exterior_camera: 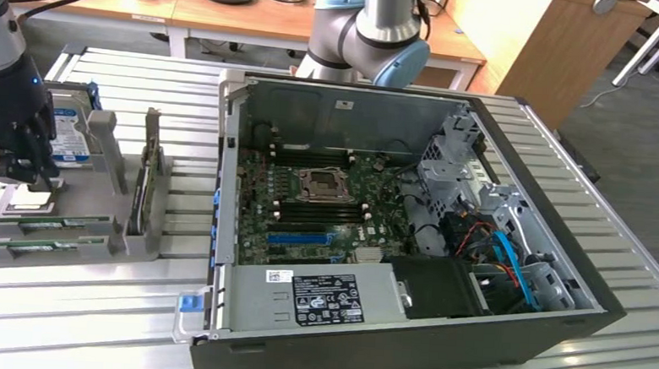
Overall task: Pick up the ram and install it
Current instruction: 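Pick up the ram and move it above insertion slot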
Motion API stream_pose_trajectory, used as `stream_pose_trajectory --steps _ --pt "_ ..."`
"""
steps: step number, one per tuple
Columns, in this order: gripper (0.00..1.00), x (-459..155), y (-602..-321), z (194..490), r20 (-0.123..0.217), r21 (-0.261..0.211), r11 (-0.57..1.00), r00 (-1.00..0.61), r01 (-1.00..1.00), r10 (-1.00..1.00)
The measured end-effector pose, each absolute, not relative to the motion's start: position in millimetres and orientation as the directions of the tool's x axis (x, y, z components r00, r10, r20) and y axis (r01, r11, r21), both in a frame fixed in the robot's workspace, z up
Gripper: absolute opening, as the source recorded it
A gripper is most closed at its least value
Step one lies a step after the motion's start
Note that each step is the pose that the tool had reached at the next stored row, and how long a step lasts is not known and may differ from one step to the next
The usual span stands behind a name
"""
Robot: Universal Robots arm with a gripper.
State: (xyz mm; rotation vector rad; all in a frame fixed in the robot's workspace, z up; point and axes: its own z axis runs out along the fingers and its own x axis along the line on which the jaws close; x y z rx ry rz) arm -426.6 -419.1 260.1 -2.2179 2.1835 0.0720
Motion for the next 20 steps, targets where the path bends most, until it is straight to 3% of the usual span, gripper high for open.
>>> stream_pose_trajectory --steps 20 --pt "0.3 -428 -437 259 -0.053 0.012 -0.016 0.015 -1.0 -0.998"
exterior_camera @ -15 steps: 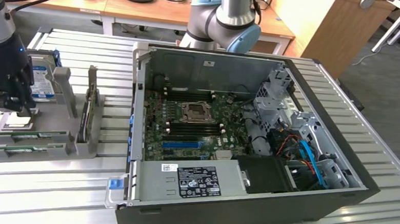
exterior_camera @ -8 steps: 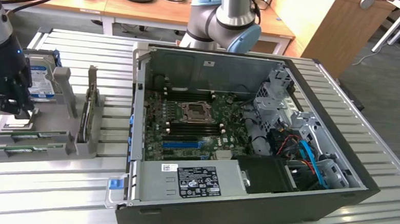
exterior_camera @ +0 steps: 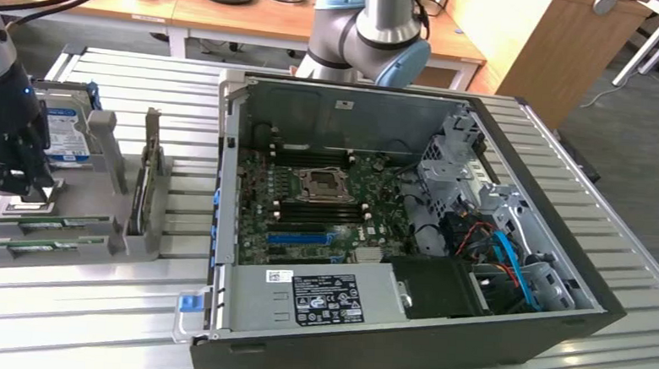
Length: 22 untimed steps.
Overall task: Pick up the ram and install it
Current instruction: 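Pick up the ram and move it above insertion slot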
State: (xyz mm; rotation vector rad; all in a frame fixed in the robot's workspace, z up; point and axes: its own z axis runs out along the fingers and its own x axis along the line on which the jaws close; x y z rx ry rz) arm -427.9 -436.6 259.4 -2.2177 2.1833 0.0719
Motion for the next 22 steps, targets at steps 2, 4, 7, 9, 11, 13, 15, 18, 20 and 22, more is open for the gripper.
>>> stream_pose_trajectory --steps 2,4,7,9,11,13,15,18,20,22 --pt "0.3 -428 -439 259 -0.053 0.012 -0.016 0.015 -1.0 -0.998" --pt "0.3 -428 -441 259 -0.053 0.012 -0.016 0.015 -1.0 -0.998" --pt "0.3 -428 -445 259 -0.053 0.012 -0.016 0.015 -1.0 -0.998" --pt "0.3 -428 -446 259 -0.053 0.012 -0.016 0.015 -1.0 -0.998" --pt "0.3 -428 -448 258 -0.053 0.012 -0.016 0.015 -1.0 -0.998" --pt "0.3 -428 -449 258 -0.053 0.012 -0.016 0.015 -1.0 -0.998" --pt "0.3 -428 -451 258 -0.053 0.012 -0.016 0.015 -1.0 -0.998" --pt "0.3 -428 -453 257 -0.053 0.012 -0.016 0.015 -1.0 -0.998" --pt "0.3 -428 -455 257 -0.053 0.012 -0.016 0.015 -1.0 -0.998" --pt "0.3 -428 -457 257 -0.053 0.012 -0.016 0.015 -1.0 -0.998"
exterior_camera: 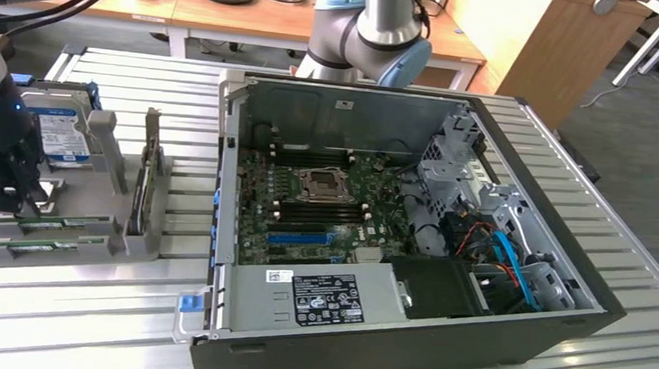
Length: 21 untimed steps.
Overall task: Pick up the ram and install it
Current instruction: 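Pick up the ram and move it above insertion slot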
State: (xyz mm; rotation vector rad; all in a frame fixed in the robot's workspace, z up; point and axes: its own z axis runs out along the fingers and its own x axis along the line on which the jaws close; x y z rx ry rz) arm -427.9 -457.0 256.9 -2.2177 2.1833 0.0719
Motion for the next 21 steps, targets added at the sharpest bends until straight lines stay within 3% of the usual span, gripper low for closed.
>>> stream_pose_trajectory --steps 21 --pt "0.3 -428.0 -465.3 252.5 -0.053 0.012 -0.016 0.015 -1.0 -0.998"
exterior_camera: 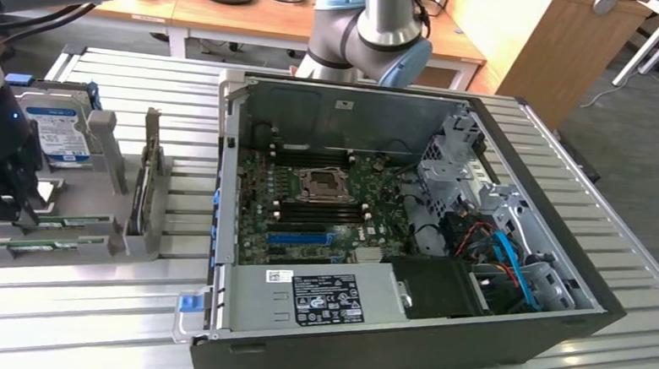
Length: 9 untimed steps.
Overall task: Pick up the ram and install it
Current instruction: 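Pick up the ram and move it above insertion slot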
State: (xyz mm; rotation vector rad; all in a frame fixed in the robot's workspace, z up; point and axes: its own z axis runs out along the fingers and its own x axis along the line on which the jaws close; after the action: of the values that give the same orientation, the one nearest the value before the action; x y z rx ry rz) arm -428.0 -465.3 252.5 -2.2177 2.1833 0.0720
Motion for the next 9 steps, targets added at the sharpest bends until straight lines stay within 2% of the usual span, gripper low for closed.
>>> stream_pose_trajectory --steps 9 --pt "0.3 -427.9 -465.3 244.9 -0.053 0.012 -0.016 0.015 -1.0 -0.998"
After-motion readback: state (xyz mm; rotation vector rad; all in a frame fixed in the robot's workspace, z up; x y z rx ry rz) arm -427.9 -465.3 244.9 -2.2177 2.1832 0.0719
